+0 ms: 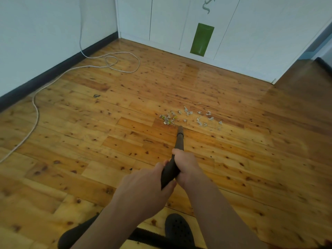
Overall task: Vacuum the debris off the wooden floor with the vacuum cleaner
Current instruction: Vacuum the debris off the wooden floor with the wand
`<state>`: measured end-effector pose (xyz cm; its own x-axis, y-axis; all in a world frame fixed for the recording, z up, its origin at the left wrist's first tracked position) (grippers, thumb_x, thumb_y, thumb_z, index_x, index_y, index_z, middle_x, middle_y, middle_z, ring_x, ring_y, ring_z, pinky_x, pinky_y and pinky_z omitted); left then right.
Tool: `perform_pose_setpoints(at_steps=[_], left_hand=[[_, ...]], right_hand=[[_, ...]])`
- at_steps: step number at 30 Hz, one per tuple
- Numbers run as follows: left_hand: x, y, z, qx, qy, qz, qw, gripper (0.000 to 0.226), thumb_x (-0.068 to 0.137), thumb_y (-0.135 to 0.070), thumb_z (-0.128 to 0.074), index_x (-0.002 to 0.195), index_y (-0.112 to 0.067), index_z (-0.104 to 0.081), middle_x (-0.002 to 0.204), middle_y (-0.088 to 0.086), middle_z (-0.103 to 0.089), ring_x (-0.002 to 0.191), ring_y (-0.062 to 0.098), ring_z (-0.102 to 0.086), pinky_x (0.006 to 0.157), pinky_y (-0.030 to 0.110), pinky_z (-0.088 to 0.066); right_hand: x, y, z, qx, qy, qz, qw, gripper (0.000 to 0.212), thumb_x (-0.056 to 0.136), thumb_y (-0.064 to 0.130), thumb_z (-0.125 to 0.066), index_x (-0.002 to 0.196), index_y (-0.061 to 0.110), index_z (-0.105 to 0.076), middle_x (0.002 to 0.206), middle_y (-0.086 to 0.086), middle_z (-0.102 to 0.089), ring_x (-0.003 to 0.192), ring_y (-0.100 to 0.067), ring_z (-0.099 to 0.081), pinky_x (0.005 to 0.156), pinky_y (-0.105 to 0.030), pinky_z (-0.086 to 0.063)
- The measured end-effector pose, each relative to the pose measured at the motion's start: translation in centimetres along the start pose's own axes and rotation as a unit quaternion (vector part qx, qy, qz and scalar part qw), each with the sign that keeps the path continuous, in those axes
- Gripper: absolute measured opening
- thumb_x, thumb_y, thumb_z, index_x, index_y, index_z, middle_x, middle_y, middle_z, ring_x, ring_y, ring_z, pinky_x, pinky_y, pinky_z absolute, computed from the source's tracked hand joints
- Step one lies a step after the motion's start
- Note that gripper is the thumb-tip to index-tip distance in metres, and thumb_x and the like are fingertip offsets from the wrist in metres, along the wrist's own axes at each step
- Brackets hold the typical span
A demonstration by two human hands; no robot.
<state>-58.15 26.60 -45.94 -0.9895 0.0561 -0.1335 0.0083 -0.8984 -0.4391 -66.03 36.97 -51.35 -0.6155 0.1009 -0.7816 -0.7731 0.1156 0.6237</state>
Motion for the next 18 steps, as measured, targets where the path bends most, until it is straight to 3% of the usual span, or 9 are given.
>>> perform_pose_setpoints(at_steps=[18], left_hand=[[0.5, 0.3, 1.0, 0.024, -0.012, 0.017, 0.999, 0.04, 0.094, -0.065, -0.033, 0.122, -0.037, -0.038, 0.067, -0.015, -0.051, 0.051, -0.001, -0.048, 0.044, 0.014, -0.028]], right_hand=[[0.3, 0.6, -1.4, 0.003, 0.02, 0.003, 1.0, 0.023, 0.099, 0.018, -0.052, 0.117, 0.005, -0.049, 0.087, -0.013, -0.055, 0.062, -0.02, -0.056, 0.038, -0.023, -0.047]])
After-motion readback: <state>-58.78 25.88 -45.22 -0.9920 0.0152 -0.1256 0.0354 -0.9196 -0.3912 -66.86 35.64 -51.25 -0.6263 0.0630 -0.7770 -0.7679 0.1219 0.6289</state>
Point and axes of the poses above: each hand's wrist, its own x-axis towards the middle knuckle, its own z-axis out of the back of the hand, y = z × x, the point moved 5 cm from there along x, towards the middle knuckle
